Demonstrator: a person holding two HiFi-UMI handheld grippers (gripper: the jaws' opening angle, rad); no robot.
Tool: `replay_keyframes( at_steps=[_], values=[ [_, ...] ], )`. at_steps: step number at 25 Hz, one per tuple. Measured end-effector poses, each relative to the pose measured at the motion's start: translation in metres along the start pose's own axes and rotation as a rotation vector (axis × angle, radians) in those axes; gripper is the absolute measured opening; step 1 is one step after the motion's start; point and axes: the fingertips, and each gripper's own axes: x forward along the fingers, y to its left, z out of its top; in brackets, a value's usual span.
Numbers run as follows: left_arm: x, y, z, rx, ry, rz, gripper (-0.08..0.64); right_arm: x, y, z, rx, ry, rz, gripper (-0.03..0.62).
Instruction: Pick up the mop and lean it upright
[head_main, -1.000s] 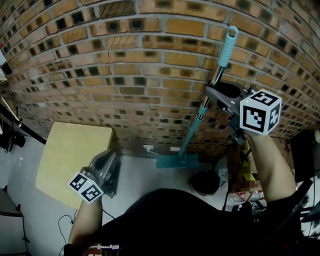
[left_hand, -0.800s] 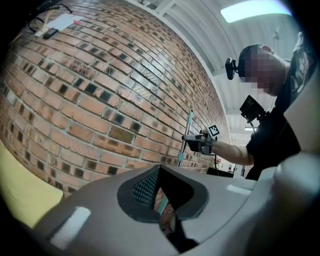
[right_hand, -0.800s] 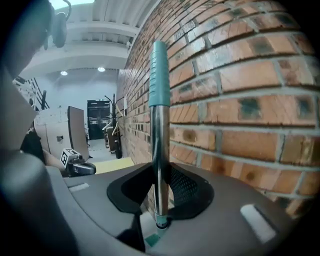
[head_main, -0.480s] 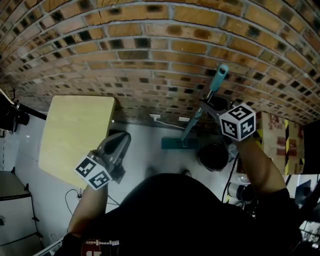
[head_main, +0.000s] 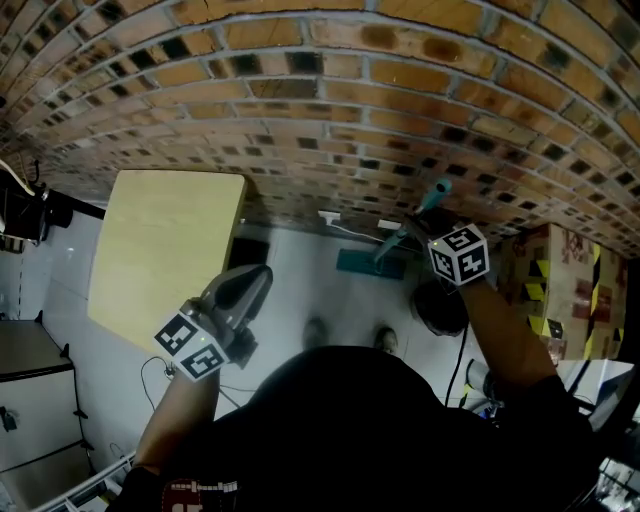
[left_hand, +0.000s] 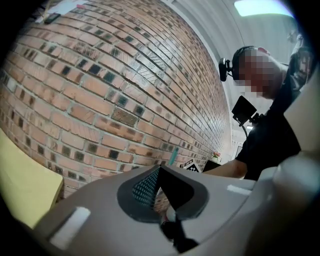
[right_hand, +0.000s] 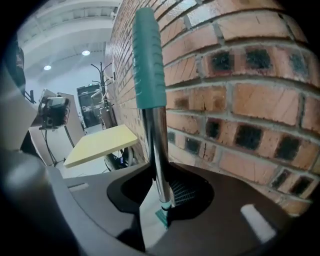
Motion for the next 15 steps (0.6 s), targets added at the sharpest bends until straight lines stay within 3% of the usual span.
replay_keyframes(
  at_steps=[5, 15],
  values=[
    [-0.009, 0.006, -0.008, -0.010, 0.033, 0.028, -0.005, 0.031, -0.008, -0.034, 0.032, 0.042, 0.024, 0.117],
    [-0.018, 0.010, -0.015, -0.024, 0.054, 0.056, -0.005, 0.061, -0.034, -0.014, 0.095, 0.025, -0.019, 0.121]
  ],
)
